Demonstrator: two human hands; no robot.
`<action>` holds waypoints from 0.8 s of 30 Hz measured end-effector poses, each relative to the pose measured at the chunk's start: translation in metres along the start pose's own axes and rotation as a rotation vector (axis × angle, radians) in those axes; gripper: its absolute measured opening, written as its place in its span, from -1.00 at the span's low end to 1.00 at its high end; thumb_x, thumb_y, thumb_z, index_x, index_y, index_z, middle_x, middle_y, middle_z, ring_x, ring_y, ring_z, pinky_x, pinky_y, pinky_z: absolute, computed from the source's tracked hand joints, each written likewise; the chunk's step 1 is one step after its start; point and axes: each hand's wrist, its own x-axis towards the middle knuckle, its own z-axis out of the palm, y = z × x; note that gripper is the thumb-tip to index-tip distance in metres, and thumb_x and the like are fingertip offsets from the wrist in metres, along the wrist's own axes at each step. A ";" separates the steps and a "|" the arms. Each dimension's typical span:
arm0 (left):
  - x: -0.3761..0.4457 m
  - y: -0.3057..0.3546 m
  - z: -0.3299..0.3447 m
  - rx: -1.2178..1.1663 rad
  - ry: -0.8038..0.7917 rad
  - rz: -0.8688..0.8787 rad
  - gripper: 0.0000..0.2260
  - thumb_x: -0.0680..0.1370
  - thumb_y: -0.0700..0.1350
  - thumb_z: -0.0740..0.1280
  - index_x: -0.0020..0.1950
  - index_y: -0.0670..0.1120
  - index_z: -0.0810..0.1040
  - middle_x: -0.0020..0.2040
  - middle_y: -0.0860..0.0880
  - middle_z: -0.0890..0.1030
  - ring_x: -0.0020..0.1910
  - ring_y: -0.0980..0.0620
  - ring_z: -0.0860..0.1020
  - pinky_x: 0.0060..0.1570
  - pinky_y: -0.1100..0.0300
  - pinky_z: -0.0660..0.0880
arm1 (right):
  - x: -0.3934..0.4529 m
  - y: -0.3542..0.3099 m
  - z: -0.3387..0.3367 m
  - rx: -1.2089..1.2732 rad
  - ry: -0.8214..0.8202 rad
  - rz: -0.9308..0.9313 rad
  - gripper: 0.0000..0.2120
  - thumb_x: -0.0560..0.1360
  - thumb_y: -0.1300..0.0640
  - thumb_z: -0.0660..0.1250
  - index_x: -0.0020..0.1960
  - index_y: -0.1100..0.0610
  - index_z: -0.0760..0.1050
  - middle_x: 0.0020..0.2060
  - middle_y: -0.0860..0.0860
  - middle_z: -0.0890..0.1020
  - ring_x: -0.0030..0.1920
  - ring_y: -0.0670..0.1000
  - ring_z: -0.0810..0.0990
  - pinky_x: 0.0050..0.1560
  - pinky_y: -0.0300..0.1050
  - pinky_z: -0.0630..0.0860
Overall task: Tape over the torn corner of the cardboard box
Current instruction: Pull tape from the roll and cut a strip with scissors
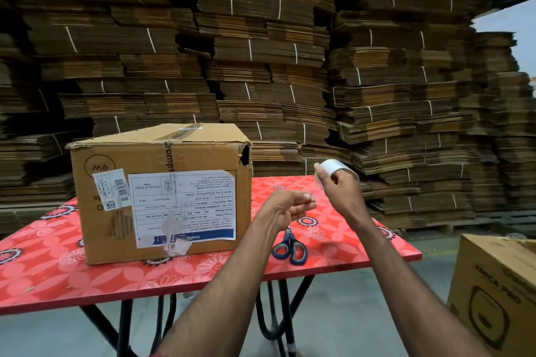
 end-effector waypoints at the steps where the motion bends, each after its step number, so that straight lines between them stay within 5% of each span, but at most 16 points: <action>1: -0.001 0.002 -0.001 -0.011 0.017 -0.005 -0.91 0.53 -0.31 0.33 -0.08 -0.17 0.61 -0.23 -0.04 0.68 -0.28 0.06 0.68 0.02 0.15 0.50 | -0.003 -0.001 0.001 0.019 -0.038 0.007 -0.42 0.63 -0.28 0.17 -0.39 0.11 0.37 -0.49 -0.03 0.43 -0.47 -0.07 0.38 -0.39 -0.15 0.30; 4: -0.002 0.006 -0.005 0.028 0.079 0.006 -0.91 0.53 -0.31 0.32 -0.13 -0.19 0.60 -0.33 -0.02 0.68 -0.37 0.09 0.68 -0.10 0.20 0.53 | -0.011 0.000 0.003 0.066 -0.131 0.026 -0.31 0.64 -0.35 -0.12 -0.35 0.11 0.40 -0.45 0.02 0.44 -0.42 -0.02 0.39 -0.31 -0.08 0.28; 7: -0.008 0.015 -0.013 0.130 0.173 0.067 -0.90 0.52 -0.34 0.30 -0.14 -0.22 0.58 -0.35 -0.07 0.66 -0.45 0.11 0.65 -0.21 0.22 0.53 | -0.015 0.012 0.000 0.035 -0.180 0.032 -0.09 0.58 -0.40 -0.27 -0.12 0.32 0.55 -0.34 0.11 0.52 -0.32 0.04 0.47 -0.26 -0.09 0.33; 11: -0.020 0.028 -0.016 0.253 0.199 0.076 -0.90 0.53 -0.35 0.30 -0.10 -0.24 0.60 -0.24 -0.13 0.66 -0.49 0.11 0.62 -0.32 0.23 0.52 | -0.018 0.043 -0.003 -0.034 -0.287 0.076 -0.11 0.42 -0.57 -0.35 -0.30 0.16 0.38 -0.40 0.08 0.43 -0.35 0.03 0.38 -0.24 -0.04 0.26; 14: -0.027 0.025 -0.016 0.278 0.207 0.044 -0.89 0.54 -0.37 0.27 -0.12 -0.28 0.59 -0.25 -0.16 0.65 -0.53 0.10 0.60 -0.49 0.29 0.50 | -0.011 0.056 -0.004 -0.045 -0.344 0.130 -0.04 0.38 -0.59 -0.36 -0.28 0.16 0.49 -0.42 0.03 0.46 -0.32 0.03 0.41 -0.18 -0.06 0.31; 19: -0.022 0.008 -0.023 0.221 0.251 -0.014 -0.90 0.55 -0.36 0.28 -0.11 -0.28 0.58 -0.24 -0.16 0.67 -0.52 0.11 0.60 -0.44 0.28 0.54 | 0.006 0.075 -0.014 -0.188 -0.428 0.150 -0.03 0.24 -0.71 -0.36 -0.36 0.12 0.38 -0.40 0.09 0.49 -0.30 0.06 0.45 -0.12 0.01 0.38; 24: -0.012 -0.013 -0.015 0.183 0.291 -0.012 -0.90 0.52 -0.39 0.27 -0.10 -0.28 0.58 -0.23 -0.17 0.67 -0.54 0.11 0.58 -0.32 0.22 0.56 | -0.004 0.094 -0.017 -0.310 -0.532 0.224 -0.15 0.45 -0.51 -0.24 -0.01 0.09 0.57 0.08 0.21 0.55 0.16 0.11 0.48 0.20 -0.09 0.34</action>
